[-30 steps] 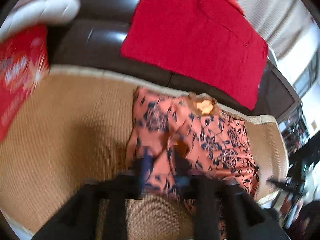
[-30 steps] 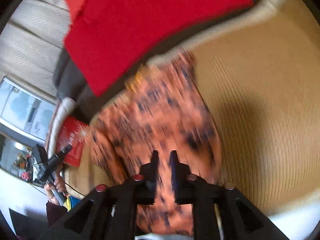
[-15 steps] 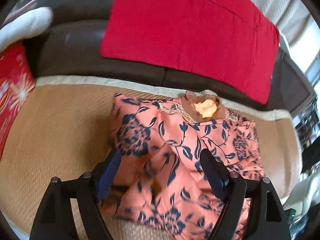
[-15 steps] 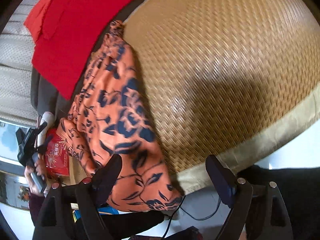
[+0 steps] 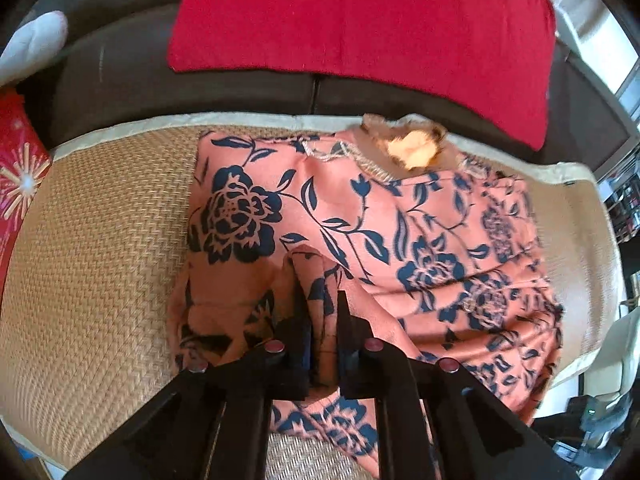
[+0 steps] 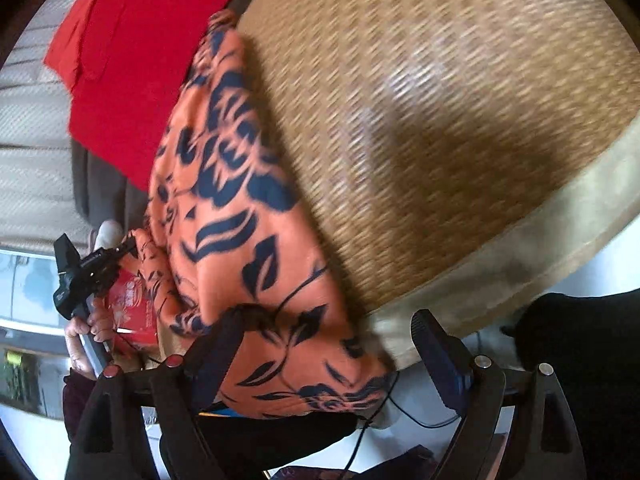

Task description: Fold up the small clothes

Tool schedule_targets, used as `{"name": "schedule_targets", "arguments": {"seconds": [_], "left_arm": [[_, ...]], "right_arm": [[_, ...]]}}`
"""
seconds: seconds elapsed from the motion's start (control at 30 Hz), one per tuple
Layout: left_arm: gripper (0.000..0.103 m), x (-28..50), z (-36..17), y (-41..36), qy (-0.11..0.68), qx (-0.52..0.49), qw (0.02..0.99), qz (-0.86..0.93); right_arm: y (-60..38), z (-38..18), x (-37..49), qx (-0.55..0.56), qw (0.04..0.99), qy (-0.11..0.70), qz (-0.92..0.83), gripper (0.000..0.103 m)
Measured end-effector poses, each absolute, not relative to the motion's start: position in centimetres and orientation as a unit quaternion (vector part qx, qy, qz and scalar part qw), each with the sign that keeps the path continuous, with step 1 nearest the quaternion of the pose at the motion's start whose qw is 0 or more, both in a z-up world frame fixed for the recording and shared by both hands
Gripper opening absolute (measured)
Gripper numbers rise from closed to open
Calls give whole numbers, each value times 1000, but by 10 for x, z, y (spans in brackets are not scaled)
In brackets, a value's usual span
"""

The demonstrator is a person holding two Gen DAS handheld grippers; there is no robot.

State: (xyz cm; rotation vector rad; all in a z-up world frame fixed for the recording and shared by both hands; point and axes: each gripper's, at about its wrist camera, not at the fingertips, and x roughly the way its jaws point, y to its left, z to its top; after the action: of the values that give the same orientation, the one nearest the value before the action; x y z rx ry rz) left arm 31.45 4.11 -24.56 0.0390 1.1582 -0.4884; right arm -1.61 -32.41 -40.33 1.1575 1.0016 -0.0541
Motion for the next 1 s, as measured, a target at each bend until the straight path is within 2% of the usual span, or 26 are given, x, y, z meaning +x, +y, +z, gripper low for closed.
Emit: {"name": "schedule_targets", "arguments": {"seconds": [0.07,0.13,0.17,0.2,0.57,0.73,1.0], "left_arm": [[9,300,-234,49,533,17,814,-232],[9,287,-223,58,525,9,819,-232],[9,282,-218,63,522,1,820,-234],[9,277,-212,70,517,-10,823,-236],[9,193,-159,158,466,-98,839,-265],[9,165,-168,191,467,-133,835,-259],[9,148,-217,212,518,-166,804,-240]], "right_arm": [[-314,-411,-10,531,716,453,-24,85],[-304,-420,-4,522,716,464,-20,60],[-299,-420,-2,515,717,469,-12,20],[-291,-419,1,500,721,480,-1,10],[-286,-314,-12,513,769,359,124,8],[-320,-277,-9,522,781,318,129,8],[-331,-268,-4,540,771,317,119,8]]}}
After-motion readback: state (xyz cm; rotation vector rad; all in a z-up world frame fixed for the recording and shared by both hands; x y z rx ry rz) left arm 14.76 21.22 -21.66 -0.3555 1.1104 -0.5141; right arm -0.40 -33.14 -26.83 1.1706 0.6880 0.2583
